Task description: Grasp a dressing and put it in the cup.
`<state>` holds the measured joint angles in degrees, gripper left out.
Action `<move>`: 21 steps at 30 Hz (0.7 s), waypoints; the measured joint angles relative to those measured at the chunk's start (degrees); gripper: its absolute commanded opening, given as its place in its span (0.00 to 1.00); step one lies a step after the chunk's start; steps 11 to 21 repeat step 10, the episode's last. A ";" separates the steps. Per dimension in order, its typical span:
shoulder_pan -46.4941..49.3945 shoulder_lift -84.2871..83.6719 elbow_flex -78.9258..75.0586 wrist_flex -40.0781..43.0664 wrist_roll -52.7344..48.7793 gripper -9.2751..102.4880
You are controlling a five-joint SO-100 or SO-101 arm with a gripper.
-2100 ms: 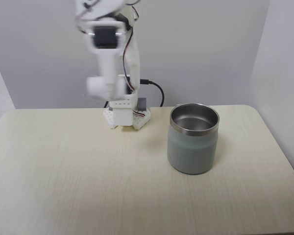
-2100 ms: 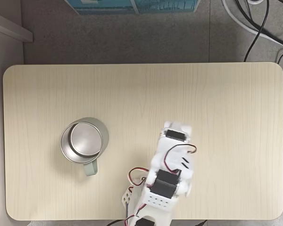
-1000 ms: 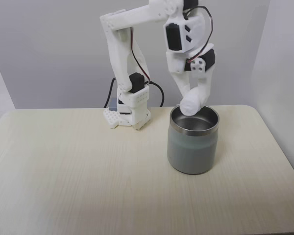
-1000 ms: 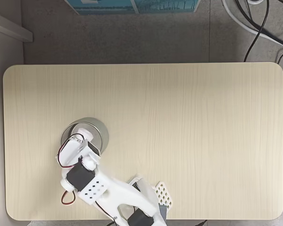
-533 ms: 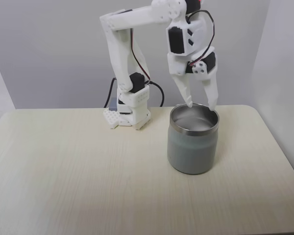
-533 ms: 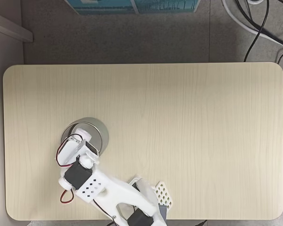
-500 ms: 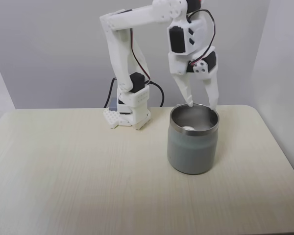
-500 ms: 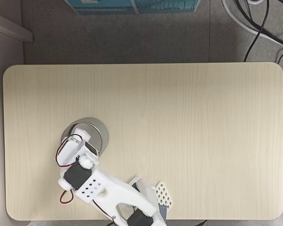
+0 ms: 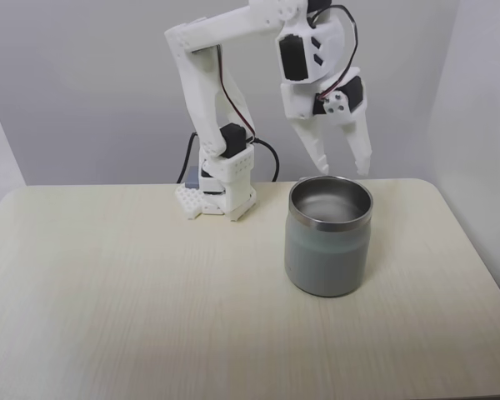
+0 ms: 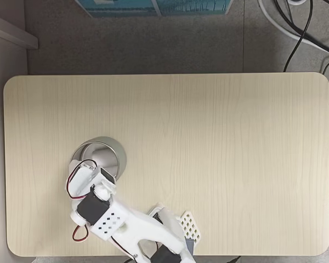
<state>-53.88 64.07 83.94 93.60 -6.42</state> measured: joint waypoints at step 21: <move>0.00 0.18 -2.46 -2.99 0.18 0.25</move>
